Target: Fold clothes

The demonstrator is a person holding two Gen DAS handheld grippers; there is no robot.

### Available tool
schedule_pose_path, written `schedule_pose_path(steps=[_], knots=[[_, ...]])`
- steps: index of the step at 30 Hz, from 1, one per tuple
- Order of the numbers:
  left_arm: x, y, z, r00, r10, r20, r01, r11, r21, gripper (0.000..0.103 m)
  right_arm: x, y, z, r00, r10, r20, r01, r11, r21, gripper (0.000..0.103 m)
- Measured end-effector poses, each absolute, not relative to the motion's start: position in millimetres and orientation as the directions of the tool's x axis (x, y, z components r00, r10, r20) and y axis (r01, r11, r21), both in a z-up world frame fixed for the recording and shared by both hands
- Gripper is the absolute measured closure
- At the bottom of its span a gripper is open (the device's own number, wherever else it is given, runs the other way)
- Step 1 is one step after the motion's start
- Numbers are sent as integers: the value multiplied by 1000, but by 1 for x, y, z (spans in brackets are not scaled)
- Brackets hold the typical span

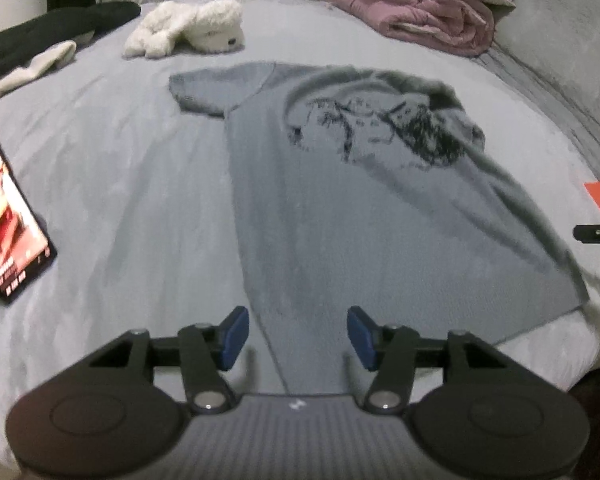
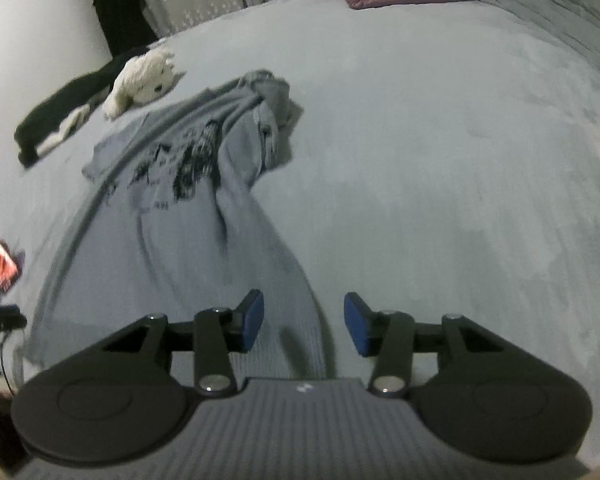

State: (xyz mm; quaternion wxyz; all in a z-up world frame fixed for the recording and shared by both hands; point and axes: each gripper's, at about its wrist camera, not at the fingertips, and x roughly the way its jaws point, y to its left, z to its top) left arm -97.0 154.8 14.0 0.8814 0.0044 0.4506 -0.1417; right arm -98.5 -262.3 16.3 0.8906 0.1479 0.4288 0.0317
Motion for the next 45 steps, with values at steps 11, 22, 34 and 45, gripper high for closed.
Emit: schedule_pose_path(steps=[11, 22, 34, 45], knots=[[-42, 113, 31, 590, -307, -747, 269, 947, -177, 42, -32, -275, 10, 642, 296, -707, 132, 866, 482, 54], [7, 64, -12, 706, -263, -658, 276, 957, -87, 41, 38, -267, -17, 652, 257, -713, 178, 862, 474, 54], [36, 33, -39, 707, -168, -687, 224, 974, -7, 39, 105, -240, -16, 727, 140, -672, 141, 928, 345, 54], [41, 32, -44, 697, -161, -699, 220, 976, -6, 37, 160, -232, -10, 760, -72, -646, 227, 961, 160, 99]])
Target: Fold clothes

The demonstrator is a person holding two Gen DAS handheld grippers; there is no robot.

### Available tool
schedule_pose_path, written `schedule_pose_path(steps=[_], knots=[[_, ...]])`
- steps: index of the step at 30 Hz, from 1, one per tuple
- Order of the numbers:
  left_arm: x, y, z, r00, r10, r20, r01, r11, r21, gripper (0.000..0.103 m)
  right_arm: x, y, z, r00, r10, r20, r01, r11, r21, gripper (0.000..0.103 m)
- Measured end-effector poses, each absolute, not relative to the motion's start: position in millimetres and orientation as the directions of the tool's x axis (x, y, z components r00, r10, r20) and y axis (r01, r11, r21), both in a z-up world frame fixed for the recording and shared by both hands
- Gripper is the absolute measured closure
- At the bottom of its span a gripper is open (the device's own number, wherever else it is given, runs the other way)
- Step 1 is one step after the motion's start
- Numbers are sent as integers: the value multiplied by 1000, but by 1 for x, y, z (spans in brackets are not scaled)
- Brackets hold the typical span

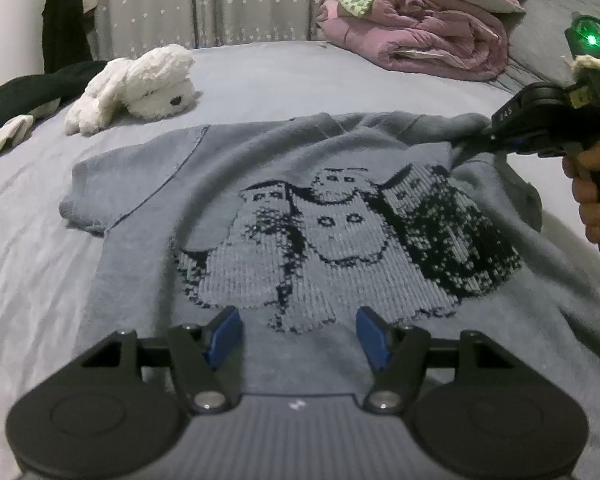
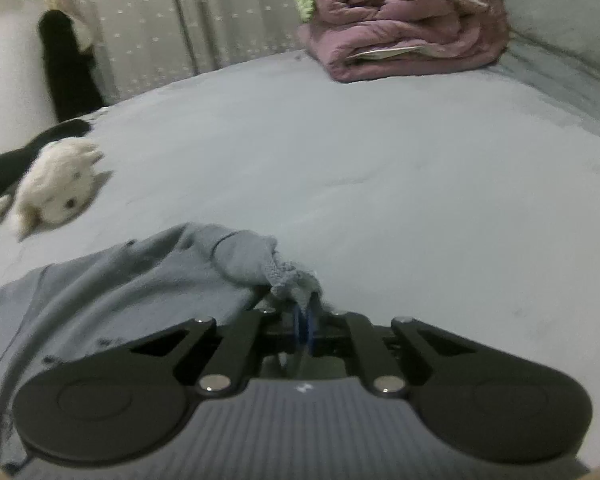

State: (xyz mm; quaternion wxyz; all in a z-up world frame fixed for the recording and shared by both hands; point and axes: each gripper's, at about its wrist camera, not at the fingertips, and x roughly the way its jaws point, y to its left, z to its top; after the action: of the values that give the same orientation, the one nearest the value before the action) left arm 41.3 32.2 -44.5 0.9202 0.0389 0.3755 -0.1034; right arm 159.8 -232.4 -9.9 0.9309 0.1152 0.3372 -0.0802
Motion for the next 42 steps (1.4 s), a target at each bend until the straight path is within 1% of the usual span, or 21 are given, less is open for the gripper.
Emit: schedule_pose_path(steps=[3, 12, 14, 16, 18, 19, 21, 23, 24, 25, 28, 34, 39, 42], knots=[[44, 35, -45, 695, -162, -700, 214, 977, -14, 37, 171, -236, -4, 757, -131, -640, 262, 958, 114, 99], [47, 38, -46, 692, -165, -702, 207, 978, -26, 36, 218, -242, 9, 704, -343, -622, 351, 929, -115, 100], [47, 39, -46, 692, -166, -702, 208, 978, -26, 36, 231, -244, 5, 684, -357, -637, 343, 927, -152, 100], [46, 39, -46, 692, -167, -702, 212, 977, -24, 36, 244, -249, -1, 664, -341, -665, 323, 933, -156, 99], [46, 40, -46, 694, -167, -700, 216, 976, -18, 36, 251, -256, -6, 658, -306, -688, 300, 945, -133, 98], [46, 39, -47, 696, -166, -698, 219, 976, -14, 36, 254, -260, -9, 657, -284, -698, 289, 950, -115, 91], [45, 38, -47, 701, -165, -694, 226, 974, -3, 36, 251, -270, -13, 664, -222, -714, 271, 961, -46, 89], [44, 38, -47, 699, -166, -696, 229, 973, -2, 36, 240, -283, -15, 674, -167, -719, 284, 958, 44, 76], [44, 38, -46, 697, -167, -697, 229, 973, -4, 36, 234, -290, -17, 682, -136, -718, 289, 953, 95, 61], [43, 38, -44, 692, -176, -700, 234, 972, -13, 36, 224, -301, -18, 697, -95, -711, 293, 942, 162, 58], [40, 38, -36, 674, -226, -704, 257, 964, -63, 36, 192, -329, -21, 744, 17, -668, 288, 894, 343, 58], [42, 24, -20, 652, -226, -723, 244, 966, -82, 36, 138, -370, -33, 788, 154, -597, 275, 779, 563, 58], [58, -15, 7, 653, -240, -719, 275, 959, -70, 36, 126, -378, -40, 816, 209, -539, 195, 779, 596, 58], [78, -43, 20, 654, -258, -712, 296, 952, -73, 36, 126, -382, -45, 815, 275, -510, 136, 765, 629, 58]])
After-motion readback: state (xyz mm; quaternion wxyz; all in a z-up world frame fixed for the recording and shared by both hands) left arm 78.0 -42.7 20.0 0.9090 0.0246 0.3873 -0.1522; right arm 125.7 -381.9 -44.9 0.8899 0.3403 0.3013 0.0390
